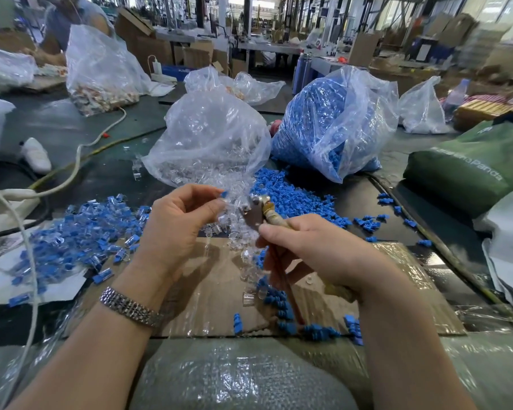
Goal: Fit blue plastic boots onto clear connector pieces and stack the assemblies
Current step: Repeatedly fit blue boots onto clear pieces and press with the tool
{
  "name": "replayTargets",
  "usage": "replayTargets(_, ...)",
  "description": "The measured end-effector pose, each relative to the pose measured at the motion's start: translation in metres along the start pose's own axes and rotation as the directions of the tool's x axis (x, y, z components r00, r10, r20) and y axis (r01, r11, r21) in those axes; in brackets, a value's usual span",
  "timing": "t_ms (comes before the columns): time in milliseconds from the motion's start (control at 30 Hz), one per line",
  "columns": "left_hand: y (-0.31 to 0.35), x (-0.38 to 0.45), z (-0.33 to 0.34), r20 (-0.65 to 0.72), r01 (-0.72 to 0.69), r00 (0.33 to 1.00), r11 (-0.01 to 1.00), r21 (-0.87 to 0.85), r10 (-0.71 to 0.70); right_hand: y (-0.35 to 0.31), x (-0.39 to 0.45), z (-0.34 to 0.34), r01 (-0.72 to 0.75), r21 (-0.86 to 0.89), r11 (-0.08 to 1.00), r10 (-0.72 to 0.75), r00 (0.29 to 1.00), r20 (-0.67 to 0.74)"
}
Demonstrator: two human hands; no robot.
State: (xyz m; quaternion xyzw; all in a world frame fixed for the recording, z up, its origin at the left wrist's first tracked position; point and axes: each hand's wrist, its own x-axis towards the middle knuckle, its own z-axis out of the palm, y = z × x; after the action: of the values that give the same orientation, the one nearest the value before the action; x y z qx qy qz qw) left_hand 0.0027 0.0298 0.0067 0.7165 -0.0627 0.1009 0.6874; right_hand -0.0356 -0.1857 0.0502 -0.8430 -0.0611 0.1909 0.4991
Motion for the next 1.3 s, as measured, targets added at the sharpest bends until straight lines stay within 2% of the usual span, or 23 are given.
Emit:
replayTargets(67, -0.004, 0.004, -0.009, -0.153, 0.024, 0.988, 0.984, 0.175, 0.003, 0.006, -0.004, -0.012, -0.006, -0.041, 0.999, 0.001, 0.993, -0.119)
replayTargets(133, -0.007, 0.007, -0.017, -0.302, 0.085, 0.952, 0.900, 0.428, 0.054, 0.014, -0.003, -0.022, -0.060, -0.144, 0.988, 0.015, 0.956, -0.292)
replayTargets(233, -0.007, 0.007, -0.024, -0.380, 0.206, 0.910, 0.616, 0.760, 0.164, 0.026, 0.004, -0.030, -0.250, -0.373, 0.893, 0.055, 0.885, -0.462)
replayTargets(267, -0.006, 0.006, -0.024, -0.376, 0.226, 0.909, 0.544, 0.808, 0.181, 0.030, 0.006, -0.031, -0.313, -0.426, 0.849, 0.072, 0.867, -0.492)
replayTargets(300, -0.006, 0.006, -0.024, -0.357, 0.216, 0.914, 0.513, 0.831, 0.193, 0.032, 0.008, -0.031, -0.360, -0.449, 0.818, 0.097, 0.855, -0.509)
replayTargets(333, -0.006, 0.005, -0.022, -0.313, 0.167, 0.927, 0.520, 0.838, 0.206, 0.034, 0.009, -0.029, -0.392, -0.456, 0.799, 0.123, 0.849, -0.514)
replayTargets(400, -0.006, 0.003, -0.015, -0.146, -0.013, 0.968, 0.621, 0.784, 0.205, 0.037, 0.013, -0.027, -0.437, -0.472, 0.766, 0.167, 0.844, -0.510)
replayTargets(467, -0.005, 0.000, -0.005, 0.034, -0.114, 0.992, 0.709, 0.696, 0.125, 0.039, 0.016, -0.024, -0.463, -0.503, 0.730, 0.187, 0.843, -0.504)
replayTargets(533, -0.008, -0.002, 0.001, 0.156, -0.154, 0.986, 0.712, 0.685, 0.063, 0.039, 0.017, -0.020, -0.477, -0.544, 0.690, 0.194, 0.846, -0.497)
replayTargets(600, -0.012, -0.003, 0.005, 0.215, -0.177, 0.976, 0.700, 0.692, 0.034, 0.038, 0.016, -0.017, -0.487, -0.577, 0.656, 0.191, 0.847, -0.497)
replayTargets(667, -0.015, -0.004, 0.006, 0.241, -0.172, 0.970, 0.700, 0.693, 0.000, 0.033, 0.014, -0.016, -0.470, -0.598, 0.650, 0.127, 0.842, -0.523)
replayTargets(733, -0.018, -0.003, 0.008, 0.256, -0.173, 0.967, 0.687, 0.705, -0.019, 0.026, 0.012, -0.014, -0.353, -0.616, 0.704, -0.006, 0.865, -0.503)
replayTargets(800, -0.020, -0.002, 0.010, 0.265, -0.189, 0.964, 0.665, 0.723, -0.014, 0.020, 0.011, -0.011, -0.170, -0.623, 0.763, -0.099, 0.923, -0.372)
replayTargets(867, -0.021, -0.001, 0.011, 0.261, -0.196, 0.965, 0.649, 0.735, -0.003, 0.018, 0.010, -0.004, -0.085, -0.648, 0.757, -0.095, 0.967, -0.237)
replayTargets(967, -0.021, -0.002, 0.013, 0.258, -0.204, 0.966, 0.636, 0.744, 0.008, 0.018, 0.012, 0.001, -0.049, -0.695, 0.717, -0.103, 0.979, -0.175)
replayTargets(1033, -0.021, -0.003, 0.014, 0.269, -0.212, 0.963, 0.639, 0.739, 0.008, 0.018, 0.014, 0.001, -0.034, -0.681, 0.732, -0.118, 0.977, -0.176)
replayTargets(1133, -0.020, -0.004, 0.016, 0.276, -0.215, 0.961, 0.646, 0.732, 0.007, 0.019, 0.015, 0.002, -0.039, -0.666, 0.745, -0.099, 0.981, -0.169)
replayTargets(1300, -0.020, -0.004, 0.016, 0.257, -0.215, 0.966, 0.653, 0.726, 0.032, 0.017, 0.018, 0.001, -0.080, -0.723, 0.687, -0.058, 0.985, -0.164)
